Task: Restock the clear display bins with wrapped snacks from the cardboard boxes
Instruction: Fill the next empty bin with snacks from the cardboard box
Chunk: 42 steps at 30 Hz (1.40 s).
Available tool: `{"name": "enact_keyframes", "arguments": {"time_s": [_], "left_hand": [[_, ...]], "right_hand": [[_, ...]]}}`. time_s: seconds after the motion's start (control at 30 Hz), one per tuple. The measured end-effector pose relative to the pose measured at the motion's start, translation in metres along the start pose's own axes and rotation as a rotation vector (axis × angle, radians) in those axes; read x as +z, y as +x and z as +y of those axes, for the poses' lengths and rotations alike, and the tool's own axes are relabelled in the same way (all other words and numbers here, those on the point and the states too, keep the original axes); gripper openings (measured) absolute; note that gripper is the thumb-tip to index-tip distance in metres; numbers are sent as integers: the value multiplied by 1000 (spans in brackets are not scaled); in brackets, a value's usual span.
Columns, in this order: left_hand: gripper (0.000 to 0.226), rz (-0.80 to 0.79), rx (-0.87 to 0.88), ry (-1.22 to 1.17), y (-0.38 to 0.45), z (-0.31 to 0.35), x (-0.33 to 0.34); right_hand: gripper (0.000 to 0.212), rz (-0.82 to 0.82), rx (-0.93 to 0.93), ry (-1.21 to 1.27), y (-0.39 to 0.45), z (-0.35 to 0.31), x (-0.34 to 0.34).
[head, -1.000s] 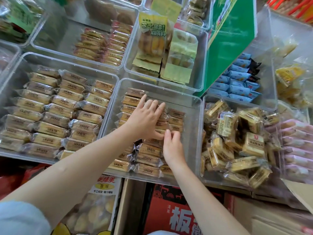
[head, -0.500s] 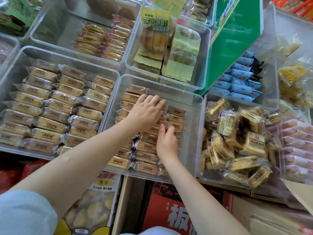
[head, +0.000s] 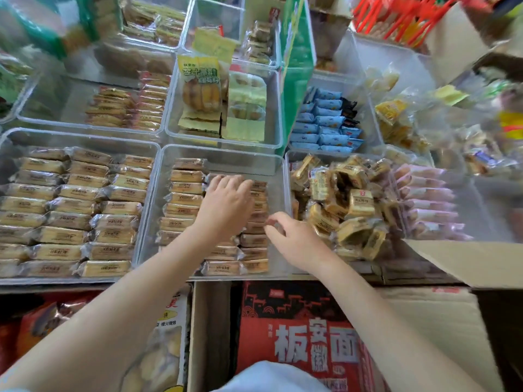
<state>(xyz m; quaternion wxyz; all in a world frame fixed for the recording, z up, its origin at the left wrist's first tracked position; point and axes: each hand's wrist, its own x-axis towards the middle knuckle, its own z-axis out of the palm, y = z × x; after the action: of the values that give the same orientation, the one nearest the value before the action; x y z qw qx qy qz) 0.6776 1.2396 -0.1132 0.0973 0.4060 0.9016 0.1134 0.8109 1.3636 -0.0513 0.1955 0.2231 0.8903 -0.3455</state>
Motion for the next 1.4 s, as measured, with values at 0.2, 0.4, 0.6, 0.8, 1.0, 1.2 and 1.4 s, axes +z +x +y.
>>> {"name": "enact_keyframes", "arguments": {"time_s": [0.2,0.4,0.6,0.8,1.0,1.2,1.4], "left_hand": [[29,60,323,-240,-76,157,-22],[32,86,655,-438,-147,332,10],[34,40,557,-358,-161,453,42],[35,82,339,-96,-159,492,72],[32,129,267,-84,-160,492,70],[25,148,262,-135,-158,493,71],[27,370,98,-421,-156,472,62]], "right_hand": [[38,276,-108,72,-172,60,-86],[46,448,23,55,-279,188,-134],[31,118,207,-130,-290,331,-129],[36,-397,278,-464,-258,444,-77],[49,-740,273,-700,-252,486,-43],[48,-744,218,-805,-244,487,-56],[27,-332,142,231,-244,431,-148]]}}
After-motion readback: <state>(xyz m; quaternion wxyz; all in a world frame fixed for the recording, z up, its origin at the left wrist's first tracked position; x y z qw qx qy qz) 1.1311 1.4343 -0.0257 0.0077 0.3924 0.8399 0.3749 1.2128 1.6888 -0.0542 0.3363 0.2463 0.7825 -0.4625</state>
